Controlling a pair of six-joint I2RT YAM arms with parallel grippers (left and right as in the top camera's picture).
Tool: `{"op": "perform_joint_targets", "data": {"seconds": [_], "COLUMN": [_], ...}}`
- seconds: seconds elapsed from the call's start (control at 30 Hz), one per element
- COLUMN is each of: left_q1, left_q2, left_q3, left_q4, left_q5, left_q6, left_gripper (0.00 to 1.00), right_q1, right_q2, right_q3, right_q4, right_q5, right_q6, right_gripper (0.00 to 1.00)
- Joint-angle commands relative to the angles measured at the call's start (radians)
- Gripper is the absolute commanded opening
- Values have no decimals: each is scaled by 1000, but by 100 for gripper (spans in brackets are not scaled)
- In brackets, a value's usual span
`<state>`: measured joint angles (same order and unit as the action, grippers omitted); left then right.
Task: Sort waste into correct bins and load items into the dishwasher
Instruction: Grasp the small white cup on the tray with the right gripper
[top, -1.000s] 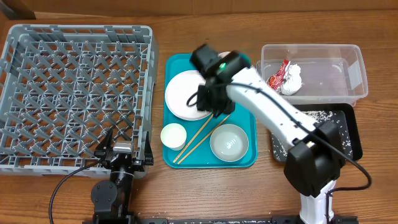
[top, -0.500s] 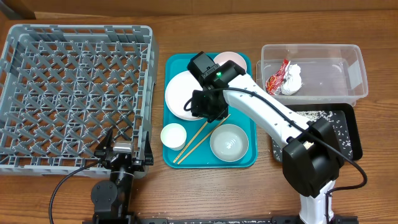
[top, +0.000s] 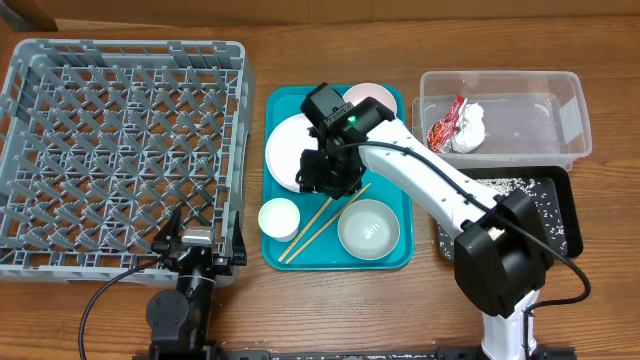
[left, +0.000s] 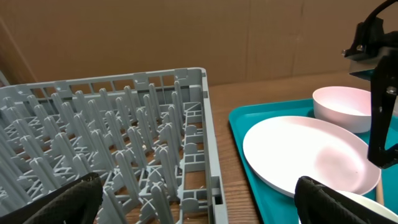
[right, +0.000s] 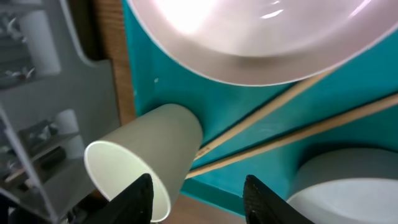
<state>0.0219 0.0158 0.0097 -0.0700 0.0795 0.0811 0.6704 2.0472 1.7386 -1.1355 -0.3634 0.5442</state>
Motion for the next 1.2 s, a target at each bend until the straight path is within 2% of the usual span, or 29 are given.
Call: {"op": "perform_joint_targets", "data": {"seconds": [0.0, 0.43, 0.63, 0.73, 0.83, 0.93, 1.03, 1.17], "left_q1": [6, 6, 6, 6, 6, 6, 6, 6], "left_q2": [-10, -10, -10, -10, -9, 15, 77, 207], "left_q3": [-5, -5, -2, 14, 68, 166, 276, 427], "left_q4": [1, -5, -5, -21, -91, -178, -251, -339], "left_q5": [15, -47, -118, -125, -149, -143, -126, -69], "left_q6": [-6, -13, -231, -383, -533, -597, -602, -600], "left_gripper": [100, 100, 100, 100, 100, 100, 100, 100], "right_q1": [13, 80, 79, 80, 82, 83, 83, 83], "right_q2": [-5, -3, -3, -3, 6, 21, 31, 31], "right_q3": [2, -78, -95, -96, -96, -96, -96, -96], "right_q4": [4, 79, 80, 87, 96, 100, 99, 101], "right_q5": [-50, -8, 82, 88, 93, 93, 93, 93], "right_q6": [-48, -42, 6, 6, 10, 10, 10, 14], "right_gripper": [49, 48, 48, 47, 44, 42, 34, 15]}}
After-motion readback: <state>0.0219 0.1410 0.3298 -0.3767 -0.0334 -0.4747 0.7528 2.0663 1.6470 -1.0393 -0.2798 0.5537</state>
